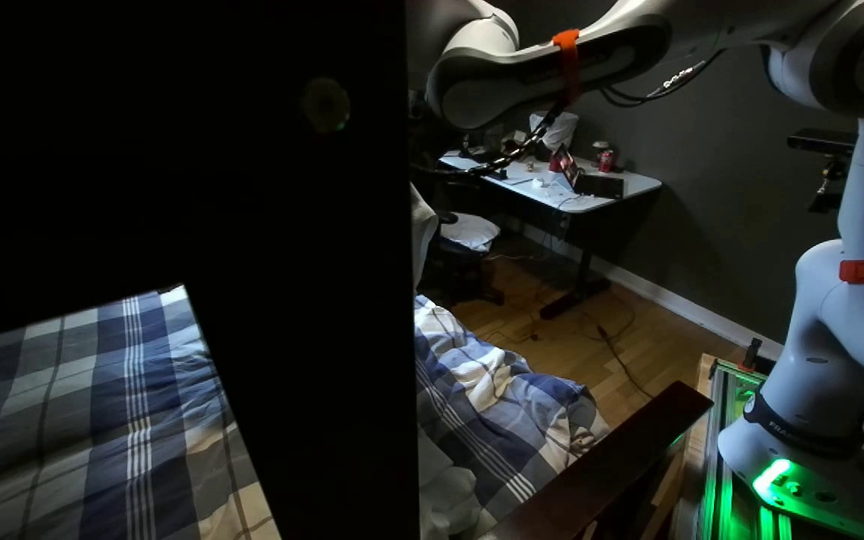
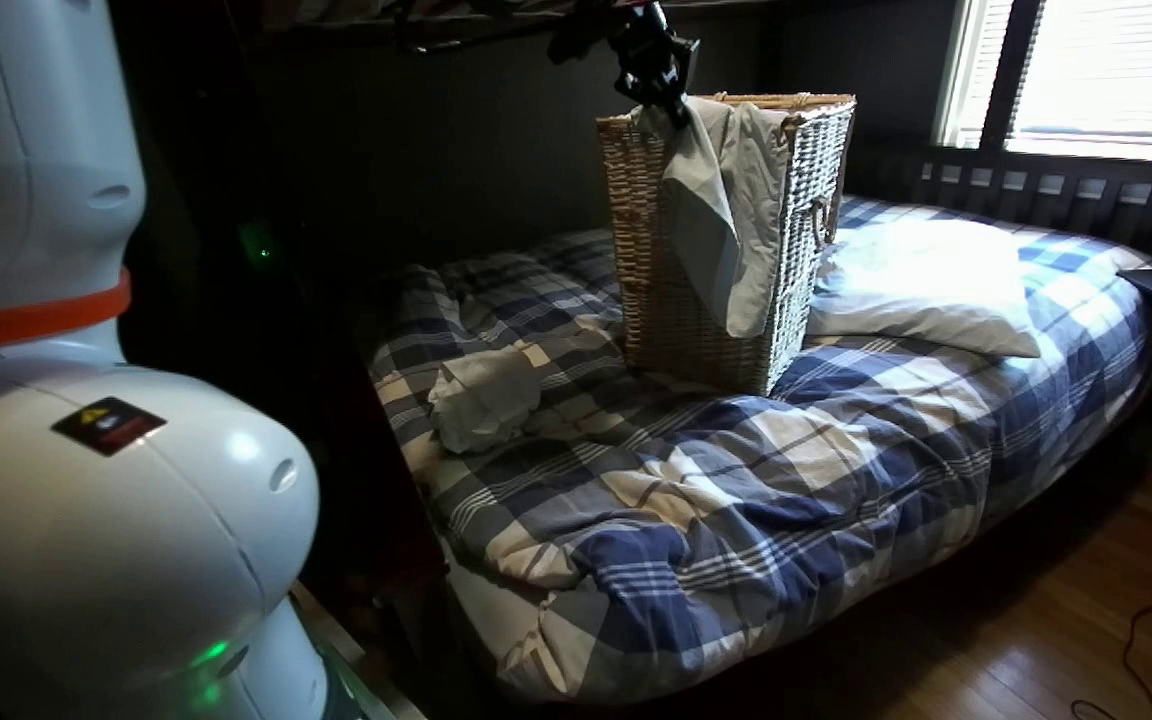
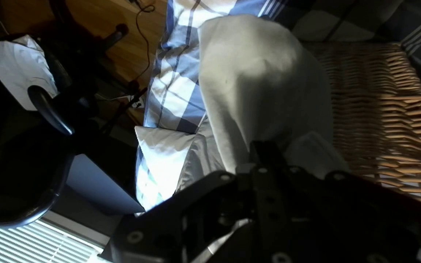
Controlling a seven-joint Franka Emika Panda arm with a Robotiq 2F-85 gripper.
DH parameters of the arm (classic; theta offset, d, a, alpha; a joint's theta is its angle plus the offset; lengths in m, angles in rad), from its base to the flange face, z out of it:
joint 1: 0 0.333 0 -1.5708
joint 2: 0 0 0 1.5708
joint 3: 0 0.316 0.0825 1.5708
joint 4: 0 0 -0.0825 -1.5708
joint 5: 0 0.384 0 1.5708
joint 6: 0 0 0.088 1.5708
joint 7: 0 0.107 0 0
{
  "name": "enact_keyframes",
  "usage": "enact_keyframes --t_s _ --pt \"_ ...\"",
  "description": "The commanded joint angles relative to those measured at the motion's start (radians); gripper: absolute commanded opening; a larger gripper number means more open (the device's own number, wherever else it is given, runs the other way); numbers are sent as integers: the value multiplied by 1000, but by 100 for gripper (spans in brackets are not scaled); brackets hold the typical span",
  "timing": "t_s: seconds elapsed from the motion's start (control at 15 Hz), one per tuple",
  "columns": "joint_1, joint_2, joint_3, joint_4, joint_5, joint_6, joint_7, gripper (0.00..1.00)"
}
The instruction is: Put the white pillowcase in the basket
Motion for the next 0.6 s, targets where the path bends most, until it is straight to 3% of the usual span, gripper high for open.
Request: enact_keyframes --t_s 0.0,0.33,0.53 --pt "-26 1 31 5 -8 -6 4 2" --pt "-27 1 32 5 -8 -6 4 0" --pt "-28 29 36 77 -33 18 10 0"
